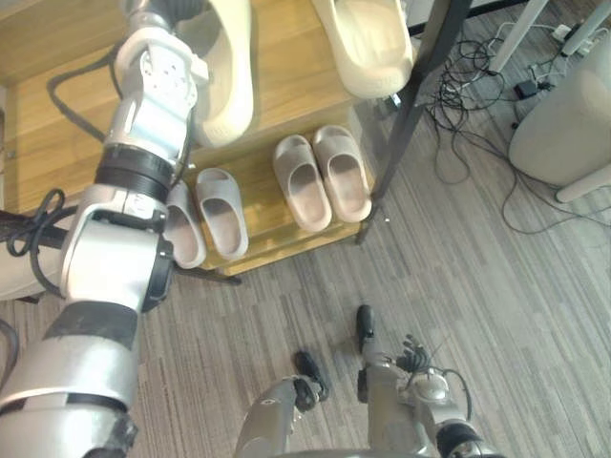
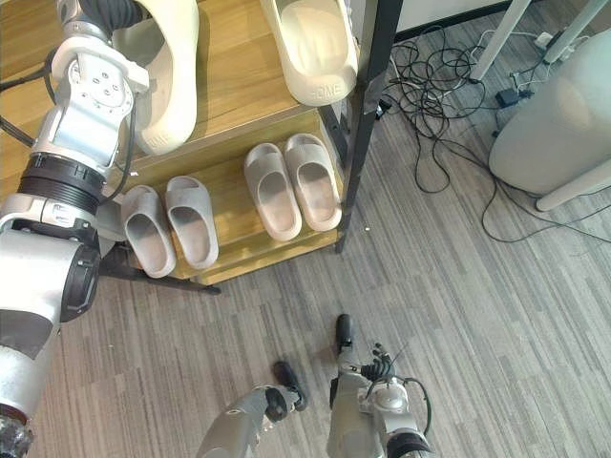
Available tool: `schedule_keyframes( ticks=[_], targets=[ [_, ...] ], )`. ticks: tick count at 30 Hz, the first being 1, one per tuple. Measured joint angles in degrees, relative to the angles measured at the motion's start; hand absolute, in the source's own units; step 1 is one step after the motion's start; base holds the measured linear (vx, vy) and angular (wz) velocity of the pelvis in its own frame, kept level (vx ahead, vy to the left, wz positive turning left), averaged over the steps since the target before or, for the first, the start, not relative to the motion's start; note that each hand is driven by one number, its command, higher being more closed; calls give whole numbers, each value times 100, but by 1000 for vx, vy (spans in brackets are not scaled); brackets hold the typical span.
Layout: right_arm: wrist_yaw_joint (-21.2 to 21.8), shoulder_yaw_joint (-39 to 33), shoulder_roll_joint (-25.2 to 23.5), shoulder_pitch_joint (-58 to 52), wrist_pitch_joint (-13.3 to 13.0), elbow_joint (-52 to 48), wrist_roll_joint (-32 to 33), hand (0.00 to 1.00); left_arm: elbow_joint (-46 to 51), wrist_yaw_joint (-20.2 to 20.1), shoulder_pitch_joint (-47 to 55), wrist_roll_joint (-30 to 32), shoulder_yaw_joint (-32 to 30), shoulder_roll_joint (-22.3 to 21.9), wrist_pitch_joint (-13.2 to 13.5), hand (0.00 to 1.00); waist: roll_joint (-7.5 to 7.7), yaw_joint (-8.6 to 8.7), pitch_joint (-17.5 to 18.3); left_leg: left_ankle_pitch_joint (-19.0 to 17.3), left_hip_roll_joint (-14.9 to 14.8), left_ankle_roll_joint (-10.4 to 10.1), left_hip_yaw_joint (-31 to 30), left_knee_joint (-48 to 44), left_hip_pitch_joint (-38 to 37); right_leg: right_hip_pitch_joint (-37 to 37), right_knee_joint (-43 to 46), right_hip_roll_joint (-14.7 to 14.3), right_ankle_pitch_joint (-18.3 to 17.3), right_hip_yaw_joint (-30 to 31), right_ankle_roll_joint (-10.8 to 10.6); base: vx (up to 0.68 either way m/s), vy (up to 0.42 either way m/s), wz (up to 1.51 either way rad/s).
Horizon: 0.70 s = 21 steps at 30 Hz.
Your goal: Organize the slippers on the shoe rack
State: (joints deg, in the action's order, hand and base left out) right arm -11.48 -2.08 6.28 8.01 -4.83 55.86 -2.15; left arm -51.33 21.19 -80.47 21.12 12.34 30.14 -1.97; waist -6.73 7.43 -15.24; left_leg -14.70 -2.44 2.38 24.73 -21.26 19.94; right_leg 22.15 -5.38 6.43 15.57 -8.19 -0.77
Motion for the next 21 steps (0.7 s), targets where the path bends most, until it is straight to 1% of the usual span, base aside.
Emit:
schedule_keyframes(
  ticks=[4,8,13,16,18,21],
  targets=[
    [-3,-1,-1,18,-20,-3,4,0,1,5,-58,-39,1,0,-2,0,-1,39,-24,-13,2,8,14,0,-2,6,-15,0,-2,17,1,23,52,-2],
    [-3,-2,0,85,-39,-20,5,0,7,4,-223,-105,2,-1,-2,0,3,76,-150,-15,5,10,21,1,-9,3,-17,0,-1,58,1,20,47,-1],
    [-1,-1,1,85,-46,-27,7,0,9,0,-222,-119,3,-15,-5,0,8,129,-154,-14,2,10,11,6,-37,-32,-18,4,0,55,0,18,41,0],
    [9,0,-4,83,-48,-32,8,0,9,-9,-219,-186,3,-111,-5,0,26,157,-203,-15,0,10,-19,15,-145,-149,-19,12,-1,33,0,16,44,2],
    [17,2,-1,80,-44,-29,9,0,12,-10,-211,-303,0,-252,-1,0,44,160,-235,-15,0,11,-57,22,-205,-234,-20,17,-16,-19,-7,4,40,7],
    [23,2,-1,79,-39,-26,9,0,12,-8,-145,-342,-9,-302,-3,0,47,159,-237,-12,2,12,-77,15,-210,-252,-19,26,-16,-60,-10,-7,32,4]
  ],
)
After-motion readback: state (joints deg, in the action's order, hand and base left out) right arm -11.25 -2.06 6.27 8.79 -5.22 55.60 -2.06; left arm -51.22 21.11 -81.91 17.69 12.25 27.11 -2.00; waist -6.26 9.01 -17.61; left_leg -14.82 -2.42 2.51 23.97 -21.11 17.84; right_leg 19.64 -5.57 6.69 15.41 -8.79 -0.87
